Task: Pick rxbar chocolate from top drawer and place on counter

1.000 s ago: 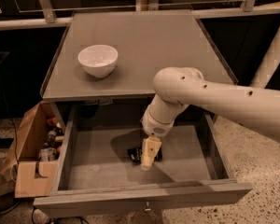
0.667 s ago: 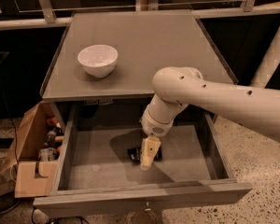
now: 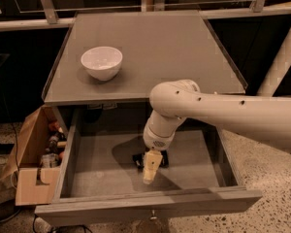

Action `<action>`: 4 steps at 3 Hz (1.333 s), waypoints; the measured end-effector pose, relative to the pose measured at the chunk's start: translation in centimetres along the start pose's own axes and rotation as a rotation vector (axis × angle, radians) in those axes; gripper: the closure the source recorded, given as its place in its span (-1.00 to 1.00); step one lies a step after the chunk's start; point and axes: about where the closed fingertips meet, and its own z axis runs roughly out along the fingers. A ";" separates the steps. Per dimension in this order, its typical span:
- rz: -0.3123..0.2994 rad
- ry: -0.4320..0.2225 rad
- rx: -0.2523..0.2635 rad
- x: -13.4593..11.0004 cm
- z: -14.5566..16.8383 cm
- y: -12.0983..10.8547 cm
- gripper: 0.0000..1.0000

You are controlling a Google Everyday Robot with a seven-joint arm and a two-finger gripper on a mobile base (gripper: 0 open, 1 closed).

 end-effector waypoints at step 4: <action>0.080 0.004 -0.054 3.5 2.8 0.1 -1.00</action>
Offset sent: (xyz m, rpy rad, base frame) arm 0.0008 -0.0398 -0.0342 -0.0108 0.0694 -0.1201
